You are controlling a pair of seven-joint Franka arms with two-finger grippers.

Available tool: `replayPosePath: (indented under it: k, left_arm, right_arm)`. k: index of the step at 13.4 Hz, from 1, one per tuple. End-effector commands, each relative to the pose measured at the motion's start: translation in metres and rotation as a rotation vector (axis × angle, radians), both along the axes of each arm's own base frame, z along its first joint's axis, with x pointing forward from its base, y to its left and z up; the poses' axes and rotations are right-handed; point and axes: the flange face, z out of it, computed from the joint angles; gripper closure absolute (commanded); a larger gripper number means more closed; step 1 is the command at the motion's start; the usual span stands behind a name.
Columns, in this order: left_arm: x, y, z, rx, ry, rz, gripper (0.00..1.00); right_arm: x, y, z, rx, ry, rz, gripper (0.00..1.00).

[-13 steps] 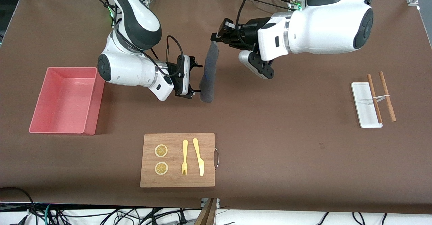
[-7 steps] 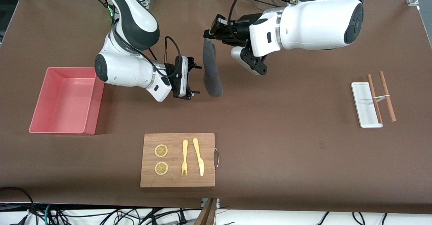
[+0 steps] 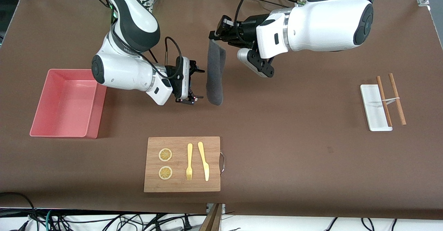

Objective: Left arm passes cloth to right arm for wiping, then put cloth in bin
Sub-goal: 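Hold the cloth with the left gripper while the right gripper approaches it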

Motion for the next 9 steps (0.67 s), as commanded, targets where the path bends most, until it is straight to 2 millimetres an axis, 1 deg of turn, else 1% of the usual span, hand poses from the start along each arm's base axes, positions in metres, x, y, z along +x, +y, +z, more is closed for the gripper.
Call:
replayPosePath:
  k: [1,2,3,4,5,6,7,8,9]
  left_arm:
    - [-0.002,-0.001,0.003,-0.003,0.002,0.014,1.00]
    - [-0.003,-0.002,0.002,-0.003,0.004,0.012,1.00]
    - [-0.003,-0.002,0.003,-0.004,0.003,0.012,1.00]
    - [-0.003,-0.002,0.002,-0.003,0.004,0.012,1.00]
    - [-0.003,-0.002,0.003,-0.004,0.003,0.012,1.00]
    - [-0.002,-0.001,0.002,-0.002,0.002,0.014,1.00]
    - [-0.003,-0.002,0.002,-0.002,0.003,0.012,1.00]
    - [-0.002,-0.001,0.002,-0.002,0.004,0.014,1.00]
    - [-0.002,-0.001,0.002,-0.001,0.003,0.014,1.00]
  right_arm:
    - [0.014,-0.011,-0.006,0.061,-0.085,0.054,0.00]
    - [0.022,-0.023,-0.014,0.136,-0.100,0.057,0.00]
    - [0.024,-0.033,-0.022,0.218,-0.124,0.066,0.00]
    - [0.025,-0.047,-0.033,0.270,-0.118,0.066,0.00]
    - [0.024,-0.056,-0.034,0.330,-0.105,0.073,0.00]
    - [0.028,-0.069,-0.034,0.374,-0.097,0.069,0.00]
    - [0.030,-0.073,-0.030,0.436,-0.103,0.068,0.00]
    - [0.030,-0.071,-0.028,0.504,-0.121,0.066,0.00]
    - [0.028,-0.068,-0.031,0.542,-0.132,0.064,0.00]
